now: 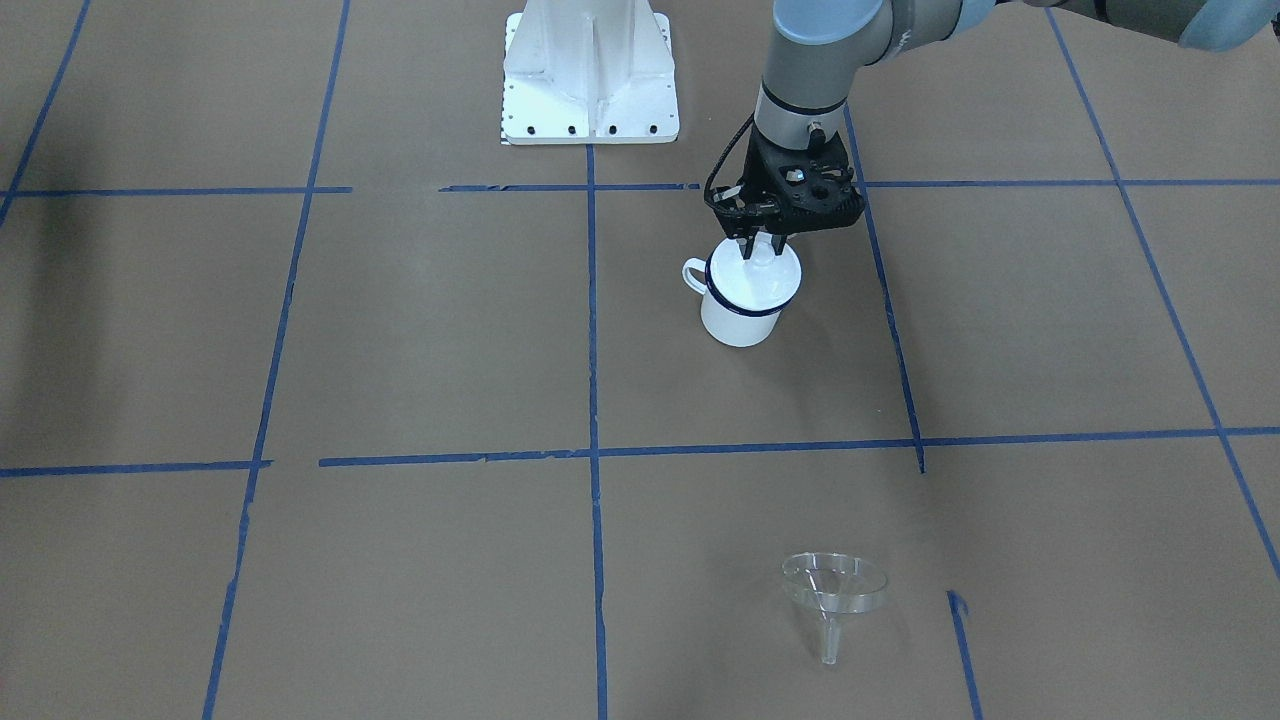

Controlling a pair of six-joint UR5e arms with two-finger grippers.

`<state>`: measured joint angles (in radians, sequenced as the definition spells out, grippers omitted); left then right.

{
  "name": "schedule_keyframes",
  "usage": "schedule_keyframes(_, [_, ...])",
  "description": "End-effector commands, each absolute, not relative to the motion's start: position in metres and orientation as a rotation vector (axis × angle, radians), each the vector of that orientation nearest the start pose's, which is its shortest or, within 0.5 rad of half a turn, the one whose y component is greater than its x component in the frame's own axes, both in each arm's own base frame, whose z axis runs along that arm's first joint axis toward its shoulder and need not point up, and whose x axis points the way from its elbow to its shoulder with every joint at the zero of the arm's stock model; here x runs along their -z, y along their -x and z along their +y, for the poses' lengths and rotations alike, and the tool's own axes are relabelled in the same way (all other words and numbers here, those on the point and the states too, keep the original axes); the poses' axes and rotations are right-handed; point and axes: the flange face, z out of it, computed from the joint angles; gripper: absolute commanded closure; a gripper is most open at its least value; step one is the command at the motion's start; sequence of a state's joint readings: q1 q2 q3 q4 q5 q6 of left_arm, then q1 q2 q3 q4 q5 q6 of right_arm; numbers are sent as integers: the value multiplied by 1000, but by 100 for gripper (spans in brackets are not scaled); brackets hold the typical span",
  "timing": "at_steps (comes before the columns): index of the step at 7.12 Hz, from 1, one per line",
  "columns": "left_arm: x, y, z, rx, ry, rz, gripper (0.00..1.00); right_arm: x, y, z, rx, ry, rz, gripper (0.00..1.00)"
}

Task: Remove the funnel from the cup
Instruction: 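Hold the lid seated on the mug and open the left gripper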

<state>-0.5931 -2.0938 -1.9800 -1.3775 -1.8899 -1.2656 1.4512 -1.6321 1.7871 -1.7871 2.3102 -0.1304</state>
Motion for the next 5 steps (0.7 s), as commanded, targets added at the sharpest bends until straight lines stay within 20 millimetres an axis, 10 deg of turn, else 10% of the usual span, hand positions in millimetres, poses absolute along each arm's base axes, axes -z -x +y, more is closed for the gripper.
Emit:
schedule_keyframes(1, [-220, -429, -409, 151, -41, 790, 100, -606, -11, -461, 216, 55, -741, 0])
schedule_keyframes(3, [-222, -431, -411, 150, -42, 791, 100, -606, -11, -461, 216, 55, -741, 0])
schedule_keyframes(5, [-222, -431, -411, 148, -44, 794, 65, -606, -11, -461, 216, 55, -741, 0])
